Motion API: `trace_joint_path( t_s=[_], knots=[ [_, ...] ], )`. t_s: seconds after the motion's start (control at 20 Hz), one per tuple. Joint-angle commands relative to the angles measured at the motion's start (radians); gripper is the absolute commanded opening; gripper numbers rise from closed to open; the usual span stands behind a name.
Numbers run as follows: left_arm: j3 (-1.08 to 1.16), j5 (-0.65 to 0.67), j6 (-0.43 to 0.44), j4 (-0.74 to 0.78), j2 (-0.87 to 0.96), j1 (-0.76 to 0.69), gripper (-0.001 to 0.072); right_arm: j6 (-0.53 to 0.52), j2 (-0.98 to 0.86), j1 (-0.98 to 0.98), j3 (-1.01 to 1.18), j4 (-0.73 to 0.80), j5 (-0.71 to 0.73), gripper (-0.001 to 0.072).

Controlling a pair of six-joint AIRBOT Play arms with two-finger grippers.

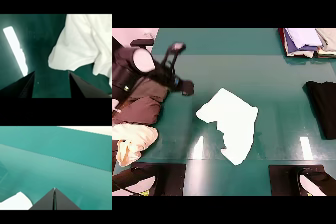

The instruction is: Fold the shirts.

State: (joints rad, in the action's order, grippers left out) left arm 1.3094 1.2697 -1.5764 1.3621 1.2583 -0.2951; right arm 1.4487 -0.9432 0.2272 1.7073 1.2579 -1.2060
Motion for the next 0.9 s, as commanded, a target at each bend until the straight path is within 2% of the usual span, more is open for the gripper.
trace_joint_path(
  t_s=[0.0, 0.15, 0.3, 0.55, 0.6, 0.65, 0.7, 0.85],
  knots=[
    [-0.278, -0.160, 0.013, -0.138, -0.008, 0.067, 0.0498, 0.000, -0.004, 0.000, 0.001, -0.001, -0.001, 0.0016],
    [-0.427, -0.340, 0.015, -0.258, 0.006, 0.067, 0.0499, 0.001, -0.029, 0.000, 0.001, -0.010, -0.018, 0.0015],
    [-0.460, -0.400, 0.097, -0.364, 0.032, 0.053, 0.0498, 0.001, -0.057, 0.000, 0.001, -0.010, -0.054, 0.0015],
    [-0.458, -0.481, 0.084, -0.371, 0.093, -0.031, 0.0496, 0.001, -0.070, 0.000, 0.001, -0.009, -0.063, 0.0016],
    [-0.453, -0.479, 0.082, -0.368, 0.092, -0.028, 0.0450, 0.001, -0.069, 0.000, 0.001, -0.008, -0.068, 0.0015],
    [-0.435, -0.460, 0.085, -0.367, 0.091, -0.016, 0.0183, 0.001, -0.069, 0.000, 0.001, -0.009, -0.082, 0.0016],
    [-0.405, -0.433, 0.085, -0.359, 0.091, 0.008, 0.0038, 0.001, -0.069, 0.000, -0.002, -0.009, -0.106, 0.0015],
    [-0.274, -0.350, 0.086, -0.320, 0.070, 0.106, 0.0026, 0.008, -0.034, 0.000, -0.119, -0.009, -0.161, 0.0015]
  ],
)
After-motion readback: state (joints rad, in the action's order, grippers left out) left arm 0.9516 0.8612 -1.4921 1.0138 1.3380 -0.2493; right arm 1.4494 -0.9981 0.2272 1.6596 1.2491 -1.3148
